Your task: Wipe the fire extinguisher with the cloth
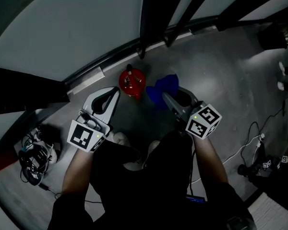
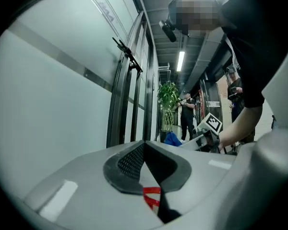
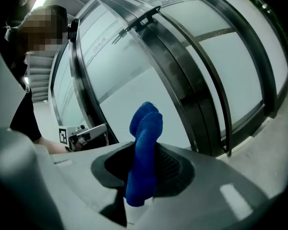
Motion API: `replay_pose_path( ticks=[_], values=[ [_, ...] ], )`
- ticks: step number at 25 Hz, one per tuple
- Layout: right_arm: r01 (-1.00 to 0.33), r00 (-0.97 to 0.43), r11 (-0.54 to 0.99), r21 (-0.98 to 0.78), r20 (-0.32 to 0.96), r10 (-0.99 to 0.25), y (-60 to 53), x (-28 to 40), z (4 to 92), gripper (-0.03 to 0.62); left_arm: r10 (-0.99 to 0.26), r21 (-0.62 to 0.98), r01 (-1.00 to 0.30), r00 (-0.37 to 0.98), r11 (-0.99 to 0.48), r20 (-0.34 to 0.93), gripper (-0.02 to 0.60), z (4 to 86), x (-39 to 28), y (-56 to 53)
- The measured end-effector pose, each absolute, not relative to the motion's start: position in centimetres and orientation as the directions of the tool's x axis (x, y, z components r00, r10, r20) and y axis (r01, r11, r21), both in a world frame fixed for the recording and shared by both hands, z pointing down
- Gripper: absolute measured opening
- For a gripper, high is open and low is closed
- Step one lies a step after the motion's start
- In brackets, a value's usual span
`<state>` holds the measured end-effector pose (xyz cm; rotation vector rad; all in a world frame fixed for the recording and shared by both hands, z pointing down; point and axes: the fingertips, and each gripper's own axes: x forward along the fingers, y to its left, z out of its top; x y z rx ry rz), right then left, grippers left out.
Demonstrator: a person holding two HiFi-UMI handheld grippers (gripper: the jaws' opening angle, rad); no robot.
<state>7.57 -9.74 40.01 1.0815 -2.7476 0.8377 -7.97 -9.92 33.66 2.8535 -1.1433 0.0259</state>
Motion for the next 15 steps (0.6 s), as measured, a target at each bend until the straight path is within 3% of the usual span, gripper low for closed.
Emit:
replay_pose_path(
  ticks=[9, 15],
  values=[
    [-0.557, -0.829, 0.729, -0.397, 0.221, -0.513, -10.1, 5.8, 53.1, 0.114, -0.678, 0.055, -0.676, 0.734, -0.735, -0.050, 0.007, 44.5, -10.0, -10.8],
    [-0.493, -0.867, 0.786, -0.374, 0.288, -0.406, -9.6, 3.7, 55.3, 0.114, -0.641, 0.121, -0.637, 0.768, -0.761, 0.011, 0.006, 47.1, -8.5, -9.5]
  ],
)
